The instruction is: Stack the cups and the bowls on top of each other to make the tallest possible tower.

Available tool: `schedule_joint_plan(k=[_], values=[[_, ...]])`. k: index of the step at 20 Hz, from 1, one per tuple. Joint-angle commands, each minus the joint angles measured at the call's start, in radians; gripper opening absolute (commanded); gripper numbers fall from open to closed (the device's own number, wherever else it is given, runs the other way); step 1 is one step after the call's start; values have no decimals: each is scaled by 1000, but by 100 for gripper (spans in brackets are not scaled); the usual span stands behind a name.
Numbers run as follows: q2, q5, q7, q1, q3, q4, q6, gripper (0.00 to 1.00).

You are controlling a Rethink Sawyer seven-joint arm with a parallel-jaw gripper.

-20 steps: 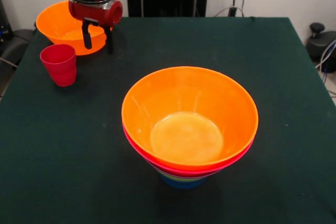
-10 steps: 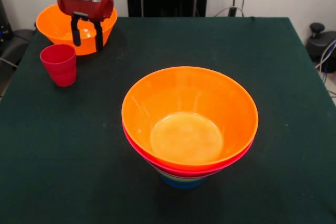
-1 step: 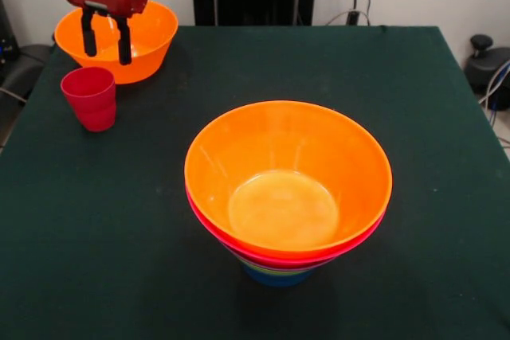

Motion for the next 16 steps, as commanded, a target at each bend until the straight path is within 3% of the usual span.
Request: schedule_joint_plan(k=[1, 8, 16], values=[[90, -121, -161, 16, 73, -36, 78, 100], [234, -195, -95, 23, 63, -87, -55, 100], [267, -234, -86, 7, 69, -113, -66, 100]])
